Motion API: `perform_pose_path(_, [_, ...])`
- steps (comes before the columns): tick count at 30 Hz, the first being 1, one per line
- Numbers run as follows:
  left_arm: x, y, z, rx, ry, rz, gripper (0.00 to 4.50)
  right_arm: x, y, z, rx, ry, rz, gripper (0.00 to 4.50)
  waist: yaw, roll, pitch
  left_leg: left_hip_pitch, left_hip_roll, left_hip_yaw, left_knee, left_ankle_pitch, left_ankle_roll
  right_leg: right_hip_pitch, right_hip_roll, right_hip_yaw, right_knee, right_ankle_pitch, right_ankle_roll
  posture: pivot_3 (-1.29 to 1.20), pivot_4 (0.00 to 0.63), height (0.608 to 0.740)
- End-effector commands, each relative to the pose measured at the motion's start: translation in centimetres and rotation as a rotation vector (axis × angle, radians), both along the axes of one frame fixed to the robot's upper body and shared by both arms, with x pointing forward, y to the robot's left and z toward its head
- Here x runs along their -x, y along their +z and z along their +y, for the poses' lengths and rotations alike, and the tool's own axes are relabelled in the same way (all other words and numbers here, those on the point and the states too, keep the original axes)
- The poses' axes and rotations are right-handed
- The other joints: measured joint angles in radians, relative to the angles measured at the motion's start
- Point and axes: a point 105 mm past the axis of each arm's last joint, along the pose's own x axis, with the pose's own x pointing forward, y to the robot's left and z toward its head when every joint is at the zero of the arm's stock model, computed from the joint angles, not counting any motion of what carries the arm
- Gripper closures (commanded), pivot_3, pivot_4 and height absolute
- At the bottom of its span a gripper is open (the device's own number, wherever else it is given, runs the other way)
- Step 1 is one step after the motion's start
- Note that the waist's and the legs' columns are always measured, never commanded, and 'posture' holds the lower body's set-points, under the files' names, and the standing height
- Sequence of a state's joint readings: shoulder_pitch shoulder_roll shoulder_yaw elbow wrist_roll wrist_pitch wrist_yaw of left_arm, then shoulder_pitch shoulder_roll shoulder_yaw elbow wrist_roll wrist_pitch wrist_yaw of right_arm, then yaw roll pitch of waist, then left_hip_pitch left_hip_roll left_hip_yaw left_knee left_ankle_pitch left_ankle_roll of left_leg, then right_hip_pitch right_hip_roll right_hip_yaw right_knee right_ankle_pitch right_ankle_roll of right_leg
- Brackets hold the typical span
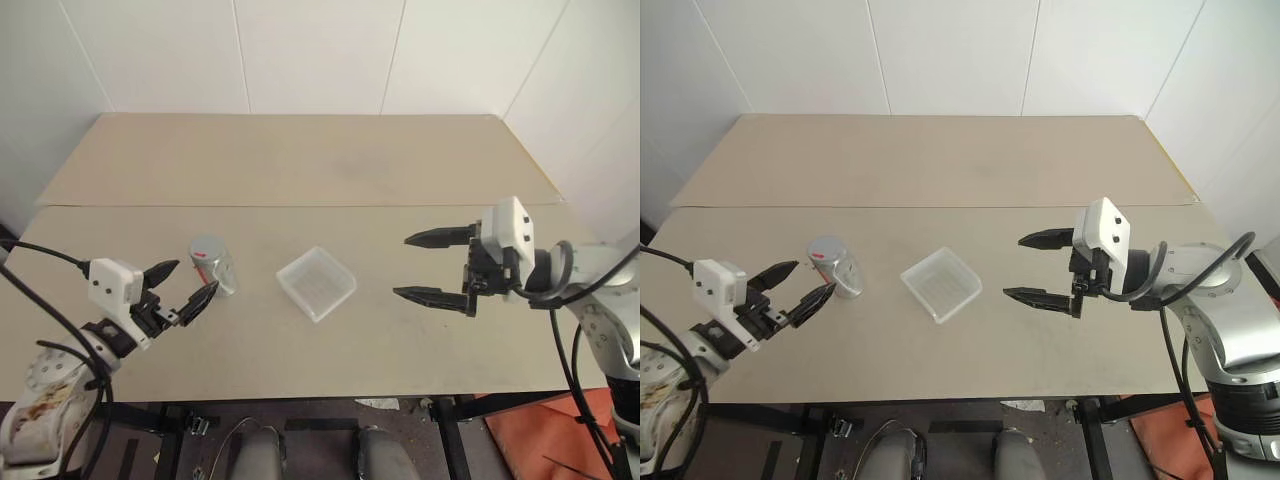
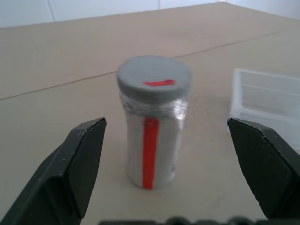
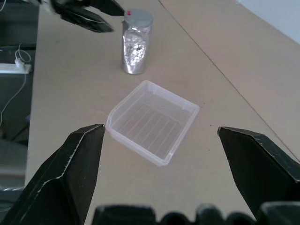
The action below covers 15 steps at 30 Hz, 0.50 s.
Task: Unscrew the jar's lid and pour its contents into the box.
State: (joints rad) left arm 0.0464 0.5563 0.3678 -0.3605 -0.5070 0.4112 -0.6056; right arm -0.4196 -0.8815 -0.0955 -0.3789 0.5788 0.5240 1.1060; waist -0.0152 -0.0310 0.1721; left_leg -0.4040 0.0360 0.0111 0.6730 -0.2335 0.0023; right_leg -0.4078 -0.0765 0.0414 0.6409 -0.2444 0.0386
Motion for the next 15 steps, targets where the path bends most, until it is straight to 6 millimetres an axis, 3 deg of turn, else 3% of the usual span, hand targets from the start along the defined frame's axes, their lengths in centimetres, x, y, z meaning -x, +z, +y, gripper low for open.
perform_pose_path(1, [-0.6, 0.3, -0.4, 0.003, 0.01, -0.041, 0.0, 0.5, 1.2, 0.1, 0.012, 0.034, -0.045, 0.03, 0.001, 0.0, 0.0, 0.0, 0.0, 0.0, 0.0, 0.0, 0.0, 0.0, 0.0, 0.0, 0.0, 0.0, 0.0, 0.0, 0.15, 0.74])
perform_pose_path(7, [-2.5, -0.4, -1.4, 0.036, 0.005, -0.06, 0.0, 0.7, 1.4, -0.2, 0.027, 0.041, -0.048, 0.03, 0.006, 0.0, 0.0, 0.0, -0.001, 0.0, 0.0, 0.0, 0.0, 0.0, 0.0, 0.0, 0.0, 0.0, 0.0, 0.0, 0.15, 0.74])
perform_pose_path(15, [-4.3, -1.0, -1.4, 0.047, 0.049, -0.095, 0.0, 1.0, 1.6, -0.3, 0.029, 0.04, -0.057, 0.03, 0.001, 0.0, 0.0, -0.001, -0.001, -0.001, 0.001, 0.0, 0.0, 0.0, 0.0, 0.0, 0.0, 0.0, 0.0, 0.0, 0.15, 0.74])
